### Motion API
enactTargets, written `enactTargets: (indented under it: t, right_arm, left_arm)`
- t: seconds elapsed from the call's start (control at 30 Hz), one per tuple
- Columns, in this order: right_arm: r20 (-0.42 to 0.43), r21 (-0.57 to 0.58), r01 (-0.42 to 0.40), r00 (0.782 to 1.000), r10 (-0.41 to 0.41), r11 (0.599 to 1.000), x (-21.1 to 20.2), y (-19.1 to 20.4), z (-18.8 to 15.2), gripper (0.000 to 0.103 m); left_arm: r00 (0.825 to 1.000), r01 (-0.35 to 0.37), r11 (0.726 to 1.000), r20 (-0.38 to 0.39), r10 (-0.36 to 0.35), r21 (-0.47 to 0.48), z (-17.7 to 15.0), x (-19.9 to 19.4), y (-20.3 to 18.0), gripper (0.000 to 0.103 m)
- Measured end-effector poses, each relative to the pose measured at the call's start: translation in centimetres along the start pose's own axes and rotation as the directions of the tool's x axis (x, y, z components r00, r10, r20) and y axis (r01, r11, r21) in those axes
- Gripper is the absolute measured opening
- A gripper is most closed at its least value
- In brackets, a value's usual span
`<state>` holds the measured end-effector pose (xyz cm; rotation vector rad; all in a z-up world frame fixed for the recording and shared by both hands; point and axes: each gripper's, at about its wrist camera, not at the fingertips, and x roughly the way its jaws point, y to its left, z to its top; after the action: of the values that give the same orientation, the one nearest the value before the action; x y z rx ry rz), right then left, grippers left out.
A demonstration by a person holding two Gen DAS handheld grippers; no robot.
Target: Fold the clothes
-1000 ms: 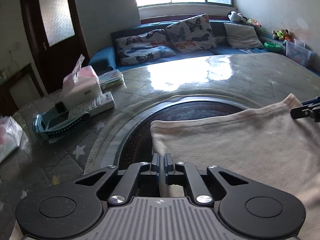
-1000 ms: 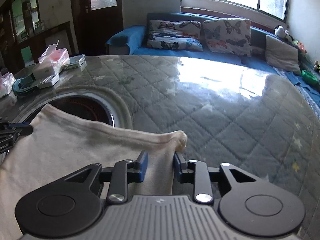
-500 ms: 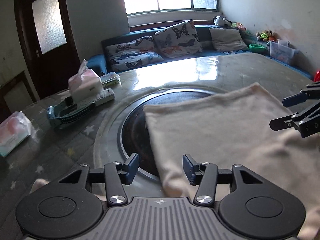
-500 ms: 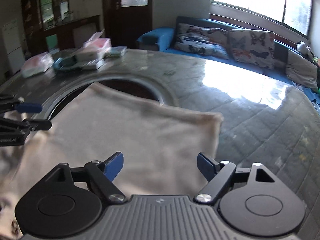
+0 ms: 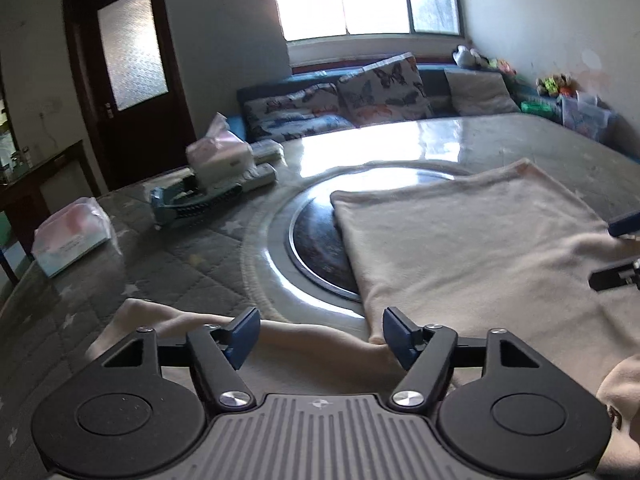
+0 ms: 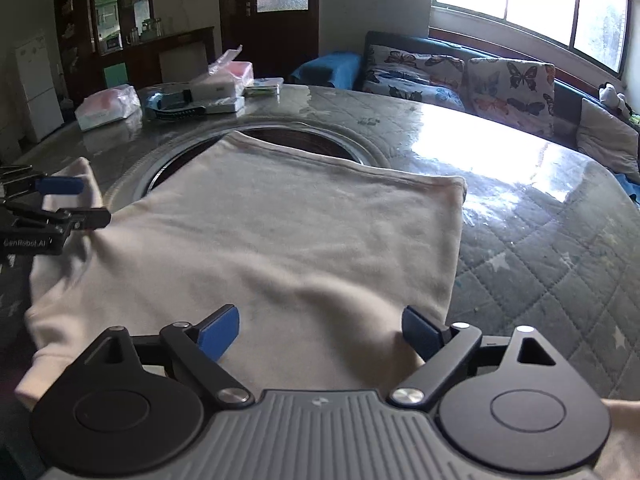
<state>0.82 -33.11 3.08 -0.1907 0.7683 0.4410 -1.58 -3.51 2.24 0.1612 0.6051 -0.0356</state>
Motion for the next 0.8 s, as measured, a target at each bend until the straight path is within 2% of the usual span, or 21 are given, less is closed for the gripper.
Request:
enactTargets:
  t: [0.1, 0.23, 0.33, 0.43, 0.67, 0.8]
  right_arm:
    - [0.0, -0.001, -0.004, 1.0, 0.004, 1.0, -0.2, 0.4, -0.5, 0.093]
    - [-0.009, 0.001, -0.007, 1.0, 0.007, 1.0, 0.0, 0.7, -0.9, 0.096]
    - [-0.01, 0.003, -0.01, 1.0, 0.01, 1.0, 0.0, 1.0, -1.2, 0.1]
    - [-0.011, 0.002, -0.01, 1.0, 0.01, 1.0, 0.2, 1.2, -1.2, 0.103]
    - [-0.011, 0.007, -0.007, 1.0, 0.007, 1.0, 0.3, 1.4, -1.5, 0.103]
    - [-0.008, 0.003, -0.006, 1.0, 0.006, 1.0, 0.3, 1.4, -1.6, 0.103]
  left_arm:
    - [0.999, -0.031, 0.999, 0.022, 0.031, -0.023, -0.4, -0.8, 1.1, 0.073]
    - [0.994, -0.109, 0.99, -0.015, 0.108, -0.089, -1.1, -0.5, 3.6, 0.073]
    - [0.984, -0.178, 0.978, -0.04, 0.175, -0.105, -1.5, 0.0, 5.3, 0.072]
    - [0.976, -0.215, 0.968, -0.07, 0.208, -0.13, -2.2, 0.7, 6.8, 0.072]
    - [0.97, -0.241, 0.934, -0.108, 0.219, -0.264, -3.6, 0.1, 9.8, 0.074]
    - [0.95, -0.309, 0.914, -0.128, 0.284, -0.263, -4.4, -1.2, 9.9, 0.072]
